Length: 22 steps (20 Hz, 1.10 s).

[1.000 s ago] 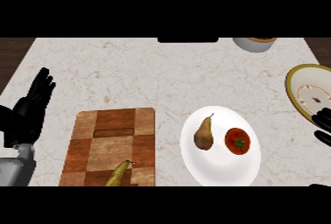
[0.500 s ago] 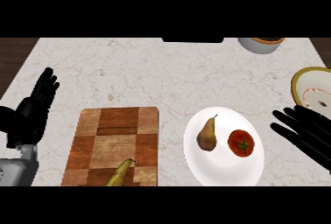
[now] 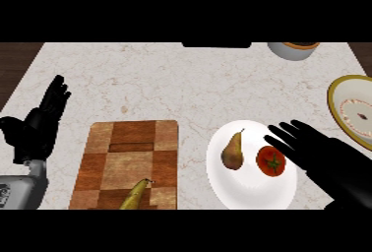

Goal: Pick the tomato from the plate and place it in the bowl

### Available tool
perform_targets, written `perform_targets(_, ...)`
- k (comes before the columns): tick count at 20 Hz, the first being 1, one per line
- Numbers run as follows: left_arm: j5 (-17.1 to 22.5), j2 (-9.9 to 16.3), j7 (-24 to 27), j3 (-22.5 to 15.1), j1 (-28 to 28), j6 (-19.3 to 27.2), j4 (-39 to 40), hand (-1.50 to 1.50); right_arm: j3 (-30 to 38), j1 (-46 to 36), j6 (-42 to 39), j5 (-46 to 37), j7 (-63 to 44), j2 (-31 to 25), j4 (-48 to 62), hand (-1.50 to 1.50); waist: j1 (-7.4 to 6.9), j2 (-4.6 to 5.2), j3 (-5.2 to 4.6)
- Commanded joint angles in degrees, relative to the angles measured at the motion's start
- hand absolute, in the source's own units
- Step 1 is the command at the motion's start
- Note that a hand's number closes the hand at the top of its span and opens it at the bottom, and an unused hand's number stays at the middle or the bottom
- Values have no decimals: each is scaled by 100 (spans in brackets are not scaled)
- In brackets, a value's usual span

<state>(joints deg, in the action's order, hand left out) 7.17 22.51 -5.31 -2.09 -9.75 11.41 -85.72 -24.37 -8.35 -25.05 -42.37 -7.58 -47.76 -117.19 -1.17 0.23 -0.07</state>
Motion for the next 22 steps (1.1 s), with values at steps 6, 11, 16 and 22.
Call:
perform_targets(6, -183, -122, -316, 201, 86, -67, -305, 0, -336, -161, -492, -1145, -83, 631, 446, -150, 110, -29, 7)
perform_targets(11, -182, -42, -304, 339, -36, -221, -179, 0, -314, -451, 694, -1843, 697, 811, 1269, -150, 98, -20, 9)
perform_targets(16, -15, 55, -110, 777, 11, -649, -18, 0, -458, -102, 711, -2324, 668, 1445, 1443, -150, 113, -24, 7)
perform_targets(22, -483, -343, -210, 499, 191, -298, -369, 0, -474, 197, 1222, -2848, 998, 1600, 2293, -150, 104, -23, 9)
